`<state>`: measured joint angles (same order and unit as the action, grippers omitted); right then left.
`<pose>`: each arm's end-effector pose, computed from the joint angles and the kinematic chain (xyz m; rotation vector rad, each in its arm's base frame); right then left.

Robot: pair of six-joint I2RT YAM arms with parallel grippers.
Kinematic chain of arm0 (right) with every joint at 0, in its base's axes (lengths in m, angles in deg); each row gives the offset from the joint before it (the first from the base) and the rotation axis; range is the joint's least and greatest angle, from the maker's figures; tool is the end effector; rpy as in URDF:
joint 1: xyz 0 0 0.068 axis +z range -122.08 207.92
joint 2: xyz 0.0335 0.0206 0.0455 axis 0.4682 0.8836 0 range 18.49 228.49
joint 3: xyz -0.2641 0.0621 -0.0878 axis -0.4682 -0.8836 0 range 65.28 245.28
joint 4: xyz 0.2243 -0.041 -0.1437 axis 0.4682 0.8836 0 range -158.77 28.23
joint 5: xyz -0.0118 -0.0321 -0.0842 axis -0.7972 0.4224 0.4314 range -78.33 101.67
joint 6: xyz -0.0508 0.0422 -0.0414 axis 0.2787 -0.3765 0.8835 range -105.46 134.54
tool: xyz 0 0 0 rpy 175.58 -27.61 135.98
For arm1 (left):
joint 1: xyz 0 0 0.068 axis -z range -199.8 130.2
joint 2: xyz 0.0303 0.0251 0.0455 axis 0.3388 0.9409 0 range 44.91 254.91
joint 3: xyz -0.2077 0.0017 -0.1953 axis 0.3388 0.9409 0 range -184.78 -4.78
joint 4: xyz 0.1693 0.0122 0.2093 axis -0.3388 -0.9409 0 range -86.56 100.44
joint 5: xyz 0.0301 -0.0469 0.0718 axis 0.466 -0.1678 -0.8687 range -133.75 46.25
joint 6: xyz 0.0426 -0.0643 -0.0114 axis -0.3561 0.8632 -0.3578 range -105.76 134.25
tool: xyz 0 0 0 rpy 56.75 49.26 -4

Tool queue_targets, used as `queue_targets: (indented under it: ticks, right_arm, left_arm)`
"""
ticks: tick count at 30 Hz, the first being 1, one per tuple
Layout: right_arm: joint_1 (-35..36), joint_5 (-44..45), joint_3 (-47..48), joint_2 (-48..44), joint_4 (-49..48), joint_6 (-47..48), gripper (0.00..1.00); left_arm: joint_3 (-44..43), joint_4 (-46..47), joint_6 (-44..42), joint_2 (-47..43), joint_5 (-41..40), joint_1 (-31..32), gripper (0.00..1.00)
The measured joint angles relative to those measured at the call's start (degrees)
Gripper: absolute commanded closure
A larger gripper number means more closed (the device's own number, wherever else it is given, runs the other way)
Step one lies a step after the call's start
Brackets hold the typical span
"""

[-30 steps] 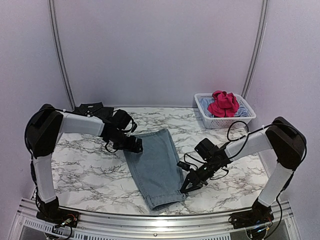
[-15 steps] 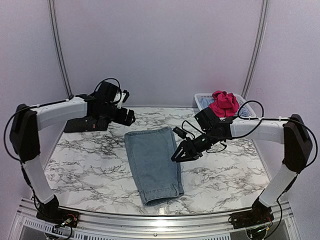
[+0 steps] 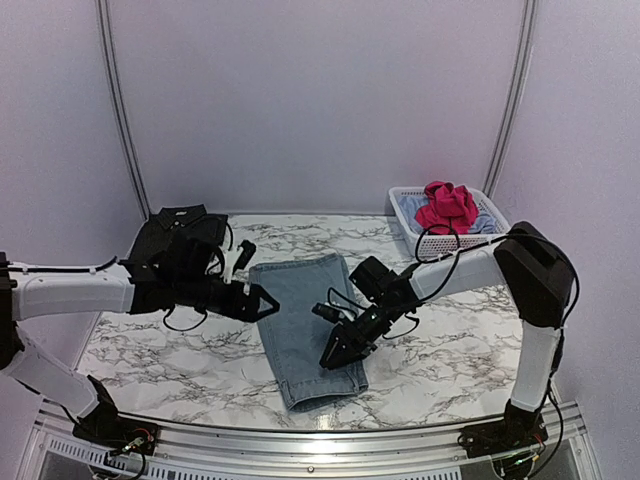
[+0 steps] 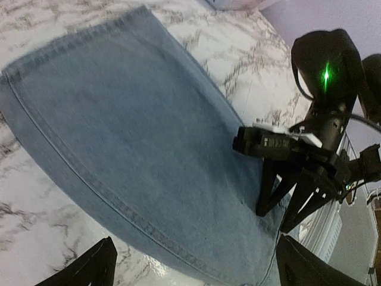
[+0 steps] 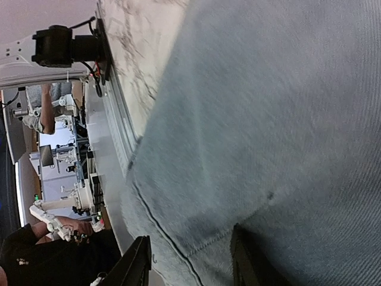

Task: Fold and stack the mixed laundry pile
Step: Smooth out the rectangle-folded skirt at the center of the board.

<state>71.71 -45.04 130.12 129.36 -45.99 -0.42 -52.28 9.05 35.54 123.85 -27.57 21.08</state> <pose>0.2341 0.3016 0.1283 0.8931 -2.4293 -1.4472 0.2377 -0.2303 0.2292 0.5572 2.1980 -0.9113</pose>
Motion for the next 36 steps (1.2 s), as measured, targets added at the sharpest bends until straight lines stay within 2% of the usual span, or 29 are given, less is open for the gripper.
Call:
queue_targets:
  ticks: [4, 11, 14, 16, 19, 22, 25, 28, 32, 36]
  right_arm:
    - [-0.94, -2.75, -5.35, 1.73, -3.56, 0.50, 0.58]
    - [-1.99, -7.32, -10.03, 2.05, -13.75, -1.53, 0.58]
    - [-1.99, -8.74, -10.05, 3.34, -17.77, -4.90, 0.58]
    - [-1.92, -8.98, -9.46, 4.24, -20.06, -7.23, 0.58]
    - [-1.92, -8.17, -7.96, 5.03, -20.63, -8.92, 0.58]
    - [-2.03, -6.32, -5.66, 4.96, -18.67, -9.27, 0.58]
    - [-2.71, -4.24, -3.72, 3.54, -16.09, -9.27, 0.57]
    - [-3.78, -3.04, -1.95, -0.59, -13.88, -9.44, 0.58]
    - [-4.39, -2.56, 1.75, -3.54, -11.47, -8.37, 0.59]
    - [-4.52, -2.05, 3.13, -2.80, -9.11, -6.51, 0.59]
  left_arm:
    - [5.81, 7.85, 5.03, 6.12, 3.30, 2.27, 0.20]
    - [3.74, 19.65, 11.32, 21.86, 8.52, 0.76, 0.34]
    - [0.52, 22.18, 12.31, 26.16, 11.67, -3.96, 0.34]
    - [-1.70, 21.81, 11.45, 27.76, 11.85, -7.56, 0.31]
    - [-6.93, 15.47, 6.91, 28.94, 9.20, -11.58, 0.24]
    - [-9.62, 9.25, 0.15, 25.94, 5.33, -11.21, 0.15]
    - [-7.74, 3.54, -7.93, 16.11, -1.05, -6.88, 0.07]
    - [-2.84, 1.42, -15.34, 3.48, -7.50, -0.04, 0.02]
    - [4.68, -1.44, -21.57, -10.14, -15.72, 10.40, 0.03]
    - [7.91, -7.08, -24.02, -12.46, -23.89, 18.16, 0.05]
